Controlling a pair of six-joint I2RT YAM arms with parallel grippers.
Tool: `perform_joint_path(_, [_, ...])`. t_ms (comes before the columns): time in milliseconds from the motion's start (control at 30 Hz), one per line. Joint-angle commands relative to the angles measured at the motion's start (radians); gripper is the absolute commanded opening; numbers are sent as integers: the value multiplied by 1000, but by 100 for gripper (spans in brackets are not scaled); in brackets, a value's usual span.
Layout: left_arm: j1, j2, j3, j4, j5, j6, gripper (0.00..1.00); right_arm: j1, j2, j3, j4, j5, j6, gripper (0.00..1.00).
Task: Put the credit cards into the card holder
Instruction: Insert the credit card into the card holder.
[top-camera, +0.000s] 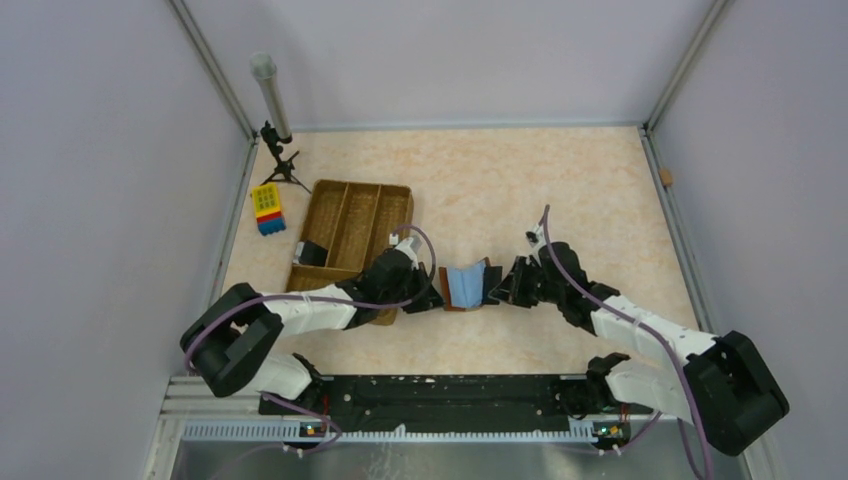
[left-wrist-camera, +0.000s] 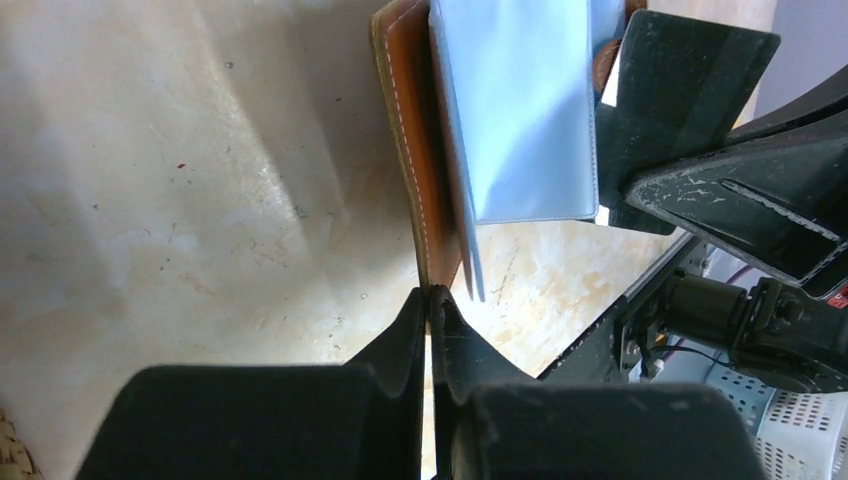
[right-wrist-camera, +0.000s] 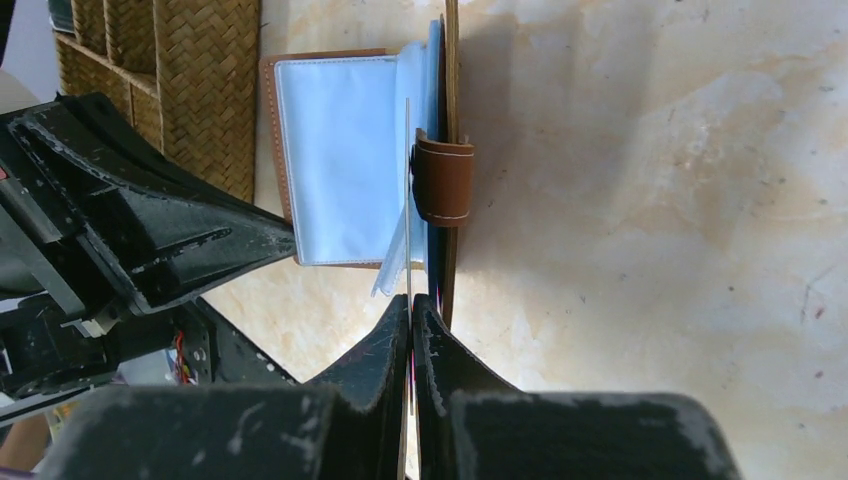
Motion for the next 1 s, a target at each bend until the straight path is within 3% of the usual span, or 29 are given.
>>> perform_joint_path(0, [7,25,30,17,27,41,0,-3,55,32,106,-44,-20,0])
perform_joint_path(67, [12,28,31,17,23,45,1,-4,74,34,112,-34,-19,0])
perform_joint_path(100, [15,25,31,16,21,47,6,-4,80,35,105,-23,-19,0])
perform_joint_path(367, [20,-13,10,99,53,81,61,5,116,29,155,-49,-30,0])
perform_joint_path(433, [20,-7,12,129,67,83,69,21,136,42,166,-59,-41,0])
perform_joint_path(667, [43,45,33,214,101,67,85,84,229,83,206,-63,-51,0])
perform_joint_path(967, [55,91,70,255,128,58,95,137,292,122,234,-62,-57,0])
